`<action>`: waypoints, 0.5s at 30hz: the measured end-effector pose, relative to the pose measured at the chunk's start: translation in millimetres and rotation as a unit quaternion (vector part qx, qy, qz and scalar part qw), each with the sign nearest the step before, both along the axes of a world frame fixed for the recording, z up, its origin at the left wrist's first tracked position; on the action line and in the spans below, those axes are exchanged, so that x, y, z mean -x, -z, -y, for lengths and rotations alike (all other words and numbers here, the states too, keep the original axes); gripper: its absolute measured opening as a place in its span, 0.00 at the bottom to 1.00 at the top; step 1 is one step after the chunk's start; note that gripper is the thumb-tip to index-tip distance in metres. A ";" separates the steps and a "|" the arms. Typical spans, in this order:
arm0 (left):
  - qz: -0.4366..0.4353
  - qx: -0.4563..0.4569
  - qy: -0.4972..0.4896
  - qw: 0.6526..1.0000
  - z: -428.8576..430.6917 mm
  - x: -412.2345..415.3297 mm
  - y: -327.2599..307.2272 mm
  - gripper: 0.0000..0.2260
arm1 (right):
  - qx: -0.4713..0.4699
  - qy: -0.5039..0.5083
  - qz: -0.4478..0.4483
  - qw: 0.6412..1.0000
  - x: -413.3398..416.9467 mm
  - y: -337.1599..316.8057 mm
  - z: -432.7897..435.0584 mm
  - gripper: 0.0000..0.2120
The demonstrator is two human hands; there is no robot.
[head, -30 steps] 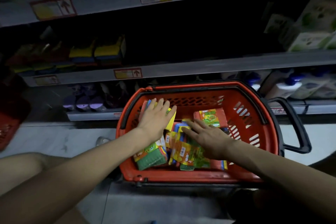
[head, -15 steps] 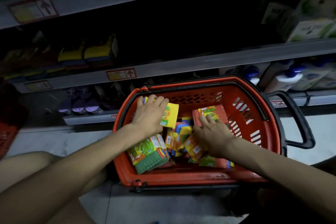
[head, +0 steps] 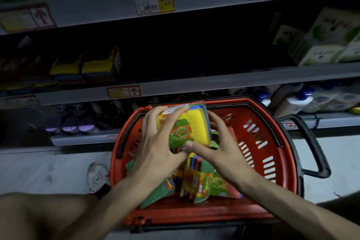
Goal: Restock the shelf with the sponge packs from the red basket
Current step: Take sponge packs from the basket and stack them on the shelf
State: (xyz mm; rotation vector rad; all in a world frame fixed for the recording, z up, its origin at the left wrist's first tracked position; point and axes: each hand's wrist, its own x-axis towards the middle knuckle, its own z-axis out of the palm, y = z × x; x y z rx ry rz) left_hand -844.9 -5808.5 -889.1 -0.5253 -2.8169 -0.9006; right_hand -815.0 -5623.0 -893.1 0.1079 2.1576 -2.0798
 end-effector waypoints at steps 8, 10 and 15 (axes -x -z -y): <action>0.218 -0.320 -0.092 0.918 25.8 10.8 -17.1 0.50 | 0.003 -0.020 -0.016 1.000 9.6 -3.1 -9.7 0.40; 0.283 -0.343 -0.089 0.891 28.7 12.5 -11.4 0.50 | -0.031 -0.030 -0.023 0.999 6.5 -5.5 -9.9 0.42; 0.282 -0.327 -0.091 0.897 17.3 0.6 -3.8 0.53 | -0.088 -0.081 -0.044 0.992 0.2 -12.7 -5.2 0.49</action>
